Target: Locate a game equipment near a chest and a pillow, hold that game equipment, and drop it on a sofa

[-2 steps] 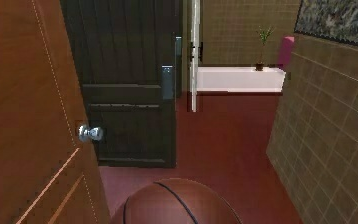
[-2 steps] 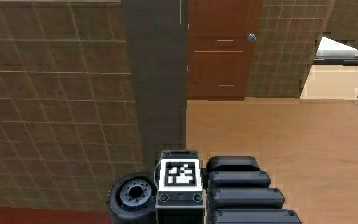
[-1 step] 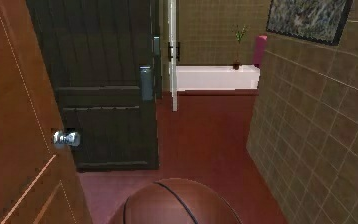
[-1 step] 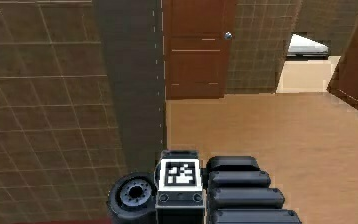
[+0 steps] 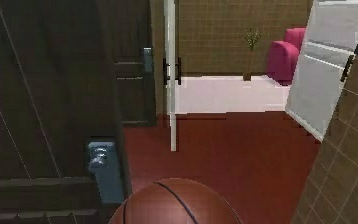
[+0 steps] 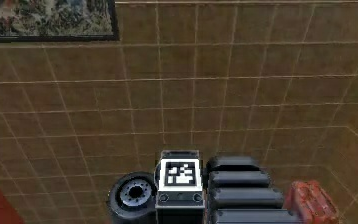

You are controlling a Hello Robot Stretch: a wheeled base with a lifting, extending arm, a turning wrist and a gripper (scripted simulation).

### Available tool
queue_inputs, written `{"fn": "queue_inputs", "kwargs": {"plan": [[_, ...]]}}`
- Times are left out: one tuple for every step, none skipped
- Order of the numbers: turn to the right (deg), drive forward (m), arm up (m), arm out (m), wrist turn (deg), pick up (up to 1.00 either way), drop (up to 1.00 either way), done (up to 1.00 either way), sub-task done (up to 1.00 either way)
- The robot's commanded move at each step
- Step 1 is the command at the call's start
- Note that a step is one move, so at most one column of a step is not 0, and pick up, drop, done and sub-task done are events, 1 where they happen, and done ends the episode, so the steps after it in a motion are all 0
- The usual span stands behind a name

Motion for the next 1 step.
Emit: {"fn": "queue_inputs", "kwargs": {"plan": [[9.0,0.00,0.00,0.00,0.0,0.00,0.00,0.00,0.00]]}}
